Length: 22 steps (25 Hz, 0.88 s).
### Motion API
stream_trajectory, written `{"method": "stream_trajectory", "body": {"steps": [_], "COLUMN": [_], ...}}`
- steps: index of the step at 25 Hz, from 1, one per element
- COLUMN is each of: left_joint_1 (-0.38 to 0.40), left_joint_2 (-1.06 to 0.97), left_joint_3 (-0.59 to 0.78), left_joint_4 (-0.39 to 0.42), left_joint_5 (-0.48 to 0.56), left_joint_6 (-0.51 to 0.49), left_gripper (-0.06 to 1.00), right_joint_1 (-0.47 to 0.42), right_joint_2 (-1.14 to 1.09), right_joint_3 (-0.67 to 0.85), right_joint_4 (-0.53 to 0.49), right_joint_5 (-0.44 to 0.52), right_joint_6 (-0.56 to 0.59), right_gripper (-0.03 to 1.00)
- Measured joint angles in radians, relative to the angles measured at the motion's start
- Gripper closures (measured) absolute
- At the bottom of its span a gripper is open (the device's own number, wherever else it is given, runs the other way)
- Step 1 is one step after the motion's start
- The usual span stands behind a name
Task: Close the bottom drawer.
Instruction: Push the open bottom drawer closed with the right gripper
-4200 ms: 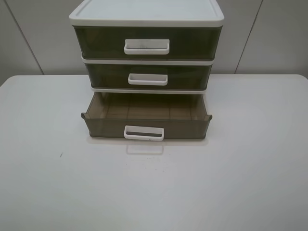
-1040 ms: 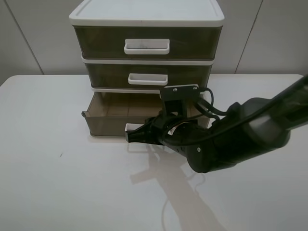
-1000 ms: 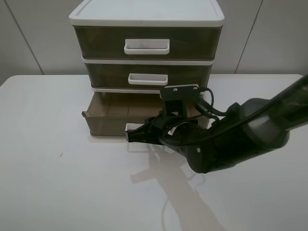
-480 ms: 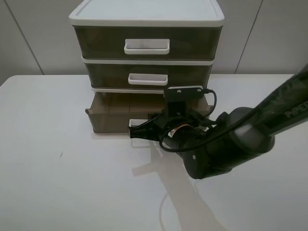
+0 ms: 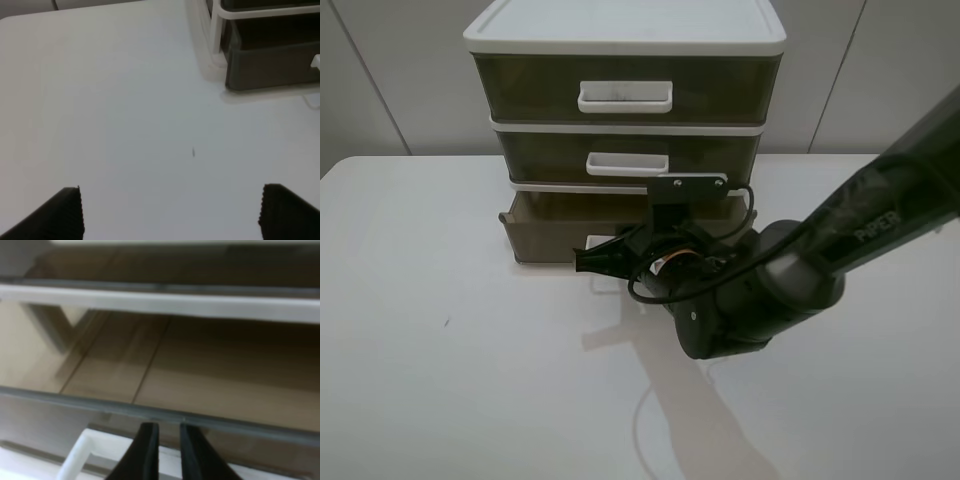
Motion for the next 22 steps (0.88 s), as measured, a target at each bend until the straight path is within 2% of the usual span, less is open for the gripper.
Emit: {"method": "stream_trajectory", "body": {"steps": [8, 22], "left_joint_1": [0.000, 0.000], "left_joint_2": [0.000, 0.000], "left_joint_3": [0.000, 0.000], "left_joint_4": [0.000, 0.000], "left_joint_5": [0.000, 0.000], "left_joint_6": [0.000, 0.000], "left_gripper": [0.23, 0.23], "right_joint_1": [0.000, 0.001], "right_joint_2": [0.042, 0.125], "right_joint_3": [-0.029, -0.159], "right_joint_4": [0.052, 0.074], "right_joint_5": [-0.070, -0.080], "right_joint_6": [0.000, 0.000], "right_gripper": [0.95, 0.95]}}
